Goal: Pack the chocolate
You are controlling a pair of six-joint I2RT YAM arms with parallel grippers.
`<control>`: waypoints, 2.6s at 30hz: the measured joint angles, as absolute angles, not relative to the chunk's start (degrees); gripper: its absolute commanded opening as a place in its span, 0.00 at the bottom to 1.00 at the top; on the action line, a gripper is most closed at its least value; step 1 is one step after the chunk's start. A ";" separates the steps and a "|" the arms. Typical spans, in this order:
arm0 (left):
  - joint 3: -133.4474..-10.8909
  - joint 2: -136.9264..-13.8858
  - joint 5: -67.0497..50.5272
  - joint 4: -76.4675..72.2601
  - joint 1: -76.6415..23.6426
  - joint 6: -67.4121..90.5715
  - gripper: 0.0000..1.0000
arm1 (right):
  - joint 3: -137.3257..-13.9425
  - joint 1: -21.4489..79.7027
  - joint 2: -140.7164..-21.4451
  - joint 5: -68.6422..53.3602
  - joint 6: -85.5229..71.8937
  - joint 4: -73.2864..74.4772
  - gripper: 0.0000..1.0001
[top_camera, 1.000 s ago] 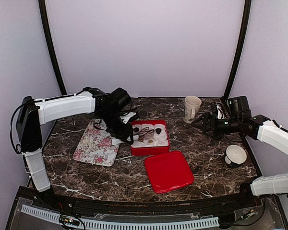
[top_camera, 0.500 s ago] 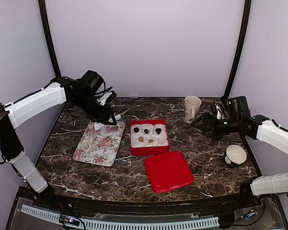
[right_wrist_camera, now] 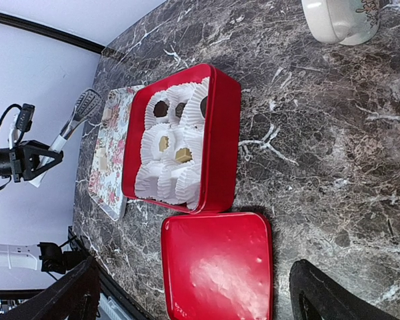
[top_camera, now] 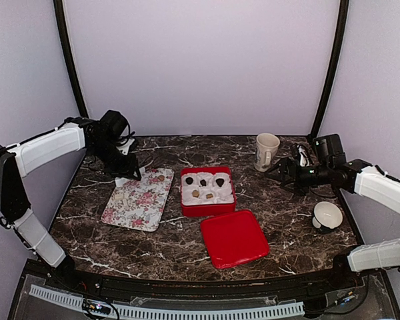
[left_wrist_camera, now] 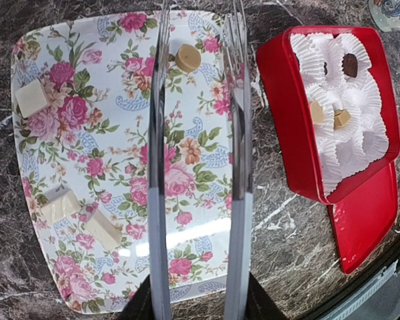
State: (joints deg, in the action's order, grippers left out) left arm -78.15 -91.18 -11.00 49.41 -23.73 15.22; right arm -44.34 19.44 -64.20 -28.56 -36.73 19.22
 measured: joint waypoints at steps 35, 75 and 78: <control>-75.94 -101.69 -11.51 44.12 -23.73 12.75 0.25 | -44.34 19.44 -64.18 -28.47 -37.04 19.27 1.00; -79.75 -95.35 -14.22 37.95 -46.63 12.64 0.19 | -44.34 19.44 -63.18 -28.71 -37.06 19.31 1.00; -81.43 -98.85 -14.31 37.80 -47.75 12.67 0.19 | -44.34 19.44 -62.92 -28.69 -37.06 19.33 1.00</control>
State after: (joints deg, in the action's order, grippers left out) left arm -81.43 -98.85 -14.31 37.80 -47.75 12.67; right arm -44.34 19.44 -62.92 -28.69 -37.06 19.33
